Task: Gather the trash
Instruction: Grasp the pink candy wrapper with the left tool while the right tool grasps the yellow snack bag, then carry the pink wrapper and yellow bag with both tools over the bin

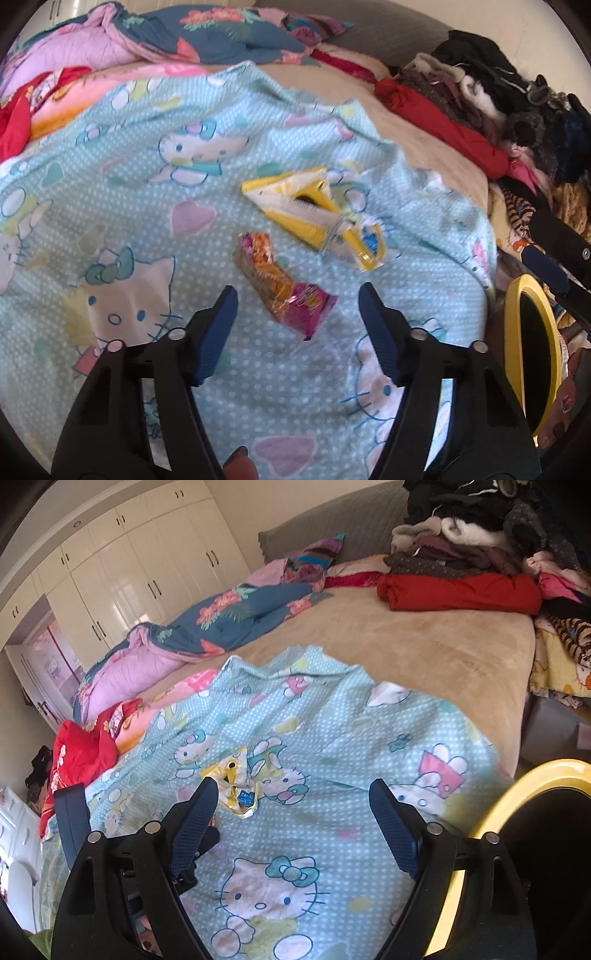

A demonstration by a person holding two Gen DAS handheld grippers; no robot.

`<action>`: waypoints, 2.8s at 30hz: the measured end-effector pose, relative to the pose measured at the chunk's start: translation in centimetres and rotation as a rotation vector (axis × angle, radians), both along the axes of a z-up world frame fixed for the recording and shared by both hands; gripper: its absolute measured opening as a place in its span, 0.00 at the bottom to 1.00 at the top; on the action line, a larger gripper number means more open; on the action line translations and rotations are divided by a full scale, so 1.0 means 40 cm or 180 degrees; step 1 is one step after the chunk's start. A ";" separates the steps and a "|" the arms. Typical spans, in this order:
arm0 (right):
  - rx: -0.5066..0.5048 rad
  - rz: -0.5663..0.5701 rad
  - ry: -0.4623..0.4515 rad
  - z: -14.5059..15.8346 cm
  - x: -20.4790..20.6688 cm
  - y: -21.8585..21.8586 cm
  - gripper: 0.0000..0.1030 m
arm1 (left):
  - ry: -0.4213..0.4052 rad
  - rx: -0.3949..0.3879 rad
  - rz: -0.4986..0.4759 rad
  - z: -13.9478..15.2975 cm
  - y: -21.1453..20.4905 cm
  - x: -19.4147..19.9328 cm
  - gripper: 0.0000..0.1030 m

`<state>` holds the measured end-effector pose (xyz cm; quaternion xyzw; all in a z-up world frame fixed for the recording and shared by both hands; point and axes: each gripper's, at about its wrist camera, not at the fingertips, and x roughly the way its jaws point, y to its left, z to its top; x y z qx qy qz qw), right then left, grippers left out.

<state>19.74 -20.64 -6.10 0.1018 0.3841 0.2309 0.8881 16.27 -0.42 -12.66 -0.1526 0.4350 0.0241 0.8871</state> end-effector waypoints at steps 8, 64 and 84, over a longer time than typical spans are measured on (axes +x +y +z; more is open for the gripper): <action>-0.0067 0.0342 0.0148 -0.061 0.037 0.102 0.79 | 0.0009 -0.0213 0.0110 -0.015 0.064 -0.009 0.27; 0.0295 -0.0813 -0.0125 -0.009 -0.169 -0.332 0.30 | -0.0659 -0.0200 -0.0815 0.201 -0.193 -0.086 0.20; 0.0115 -0.1375 -0.0060 -0.022 -0.255 -0.553 0.30 | -0.0701 -0.0106 -0.1573 0.218 -0.431 -0.144 0.20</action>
